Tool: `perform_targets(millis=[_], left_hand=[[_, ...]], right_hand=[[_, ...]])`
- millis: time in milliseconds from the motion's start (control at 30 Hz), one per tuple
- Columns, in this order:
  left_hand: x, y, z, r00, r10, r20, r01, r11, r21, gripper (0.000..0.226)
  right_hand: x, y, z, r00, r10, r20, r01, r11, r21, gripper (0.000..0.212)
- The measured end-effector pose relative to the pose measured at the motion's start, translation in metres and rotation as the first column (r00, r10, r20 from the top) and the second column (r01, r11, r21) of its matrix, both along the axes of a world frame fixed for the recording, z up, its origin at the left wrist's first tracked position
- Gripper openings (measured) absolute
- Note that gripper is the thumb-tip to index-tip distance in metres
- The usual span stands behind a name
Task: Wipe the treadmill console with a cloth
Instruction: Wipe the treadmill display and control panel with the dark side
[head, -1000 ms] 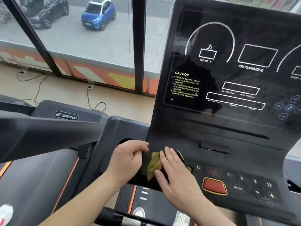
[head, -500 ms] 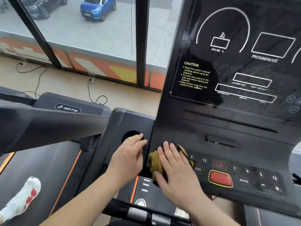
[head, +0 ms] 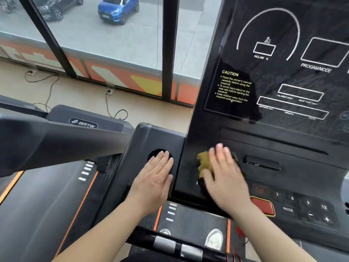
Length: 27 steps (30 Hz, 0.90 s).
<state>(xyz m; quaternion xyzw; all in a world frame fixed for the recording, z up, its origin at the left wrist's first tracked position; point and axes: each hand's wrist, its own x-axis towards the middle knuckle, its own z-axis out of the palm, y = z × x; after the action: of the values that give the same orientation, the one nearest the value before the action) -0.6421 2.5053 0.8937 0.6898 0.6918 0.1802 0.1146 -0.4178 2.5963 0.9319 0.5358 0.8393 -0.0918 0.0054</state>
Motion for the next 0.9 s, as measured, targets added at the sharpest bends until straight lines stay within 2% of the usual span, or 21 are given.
perform_targets(millis=[67,100,133,267,333,400,467,533,567,633,733,800,900], left_hand=[[0.001,0.000,0.002,0.998,0.005,0.064,-0.004,1.000,-0.008,0.060],[0.000,0.000,0.002,0.994,0.013,0.106,-0.012,1.000,-0.011,0.061],[-0.001,0.000,0.002,0.990,0.020,0.141,-0.020,1.000,-0.006,0.061],[-0.006,0.000,-0.003,0.980,0.010,0.199,-0.015,1.000,0.024,0.057],[-0.006,-0.001,-0.001,0.972,0.015,0.235,-0.018,1.000,0.009,0.058],[-0.006,-0.001,0.001,0.964,0.029,0.264,-0.025,1.000,-0.019,0.060],[-0.006,-0.002,0.001,0.967,0.019,0.256,-0.015,1.000,-0.017,0.059],[-0.004,-0.001,0.003,0.963,0.017,0.267,-0.014,1.000,-0.010,0.054],[-0.004,0.000,0.005,0.956,0.027,0.290,-0.026,1.000,-0.007,0.053],[-0.003,0.001,0.009,0.938,0.064,0.340,-0.073,0.997,0.015,0.049],[-0.002,0.002,0.017,0.933,0.079,0.351,-0.106,0.993,0.058,0.044],[0.000,0.004,0.023,0.928,0.084,0.364,-0.116,0.991,0.065,0.043],[0.003,0.007,0.031,0.933,0.061,0.353,-0.093,0.993,0.075,0.045]], right_hand=[[0.004,0.000,-0.001,0.989,-0.149,0.000,0.149,0.988,0.051,0.071],[-0.004,-0.009,-0.002,0.987,-0.159,-0.024,0.160,0.987,0.029,0.071],[-0.015,-0.022,-0.006,0.991,-0.123,-0.050,0.123,0.992,0.002,0.070],[-0.031,-0.058,-0.008,0.974,0.203,-0.098,-0.208,0.977,-0.048,0.069],[-0.013,-0.043,-0.002,0.968,0.235,-0.086,-0.241,0.967,-0.080,0.068],[0.011,-0.021,-0.002,0.994,0.086,-0.063,-0.091,0.993,-0.075,0.069],[0.021,-0.011,-0.002,0.994,-0.109,-0.015,0.109,0.994,0.003,0.070],[0.004,-0.019,-0.005,0.982,-0.184,-0.035,0.185,0.982,0.036,0.069],[-0.010,-0.027,-0.008,0.987,-0.154,-0.053,0.155,0.988,0.015,0.069],[-0.034,-0.044,-0.011,0.996,0.011,-0.087,-0.014,0.999,-0.032,0.068],[-0.034,-0.044,-0.004,0.967,0.231,-0.107,-0.238,0.969,-0.061,0.068],[-0.021,-0.020,-0.003,0.964,0.252,-0.082,-0.257,0.965,-0.058,0.067],[-0.018,0.021,0.002,0.986,0.164,0.011,-0.165,0.982,0.092,0.066]])
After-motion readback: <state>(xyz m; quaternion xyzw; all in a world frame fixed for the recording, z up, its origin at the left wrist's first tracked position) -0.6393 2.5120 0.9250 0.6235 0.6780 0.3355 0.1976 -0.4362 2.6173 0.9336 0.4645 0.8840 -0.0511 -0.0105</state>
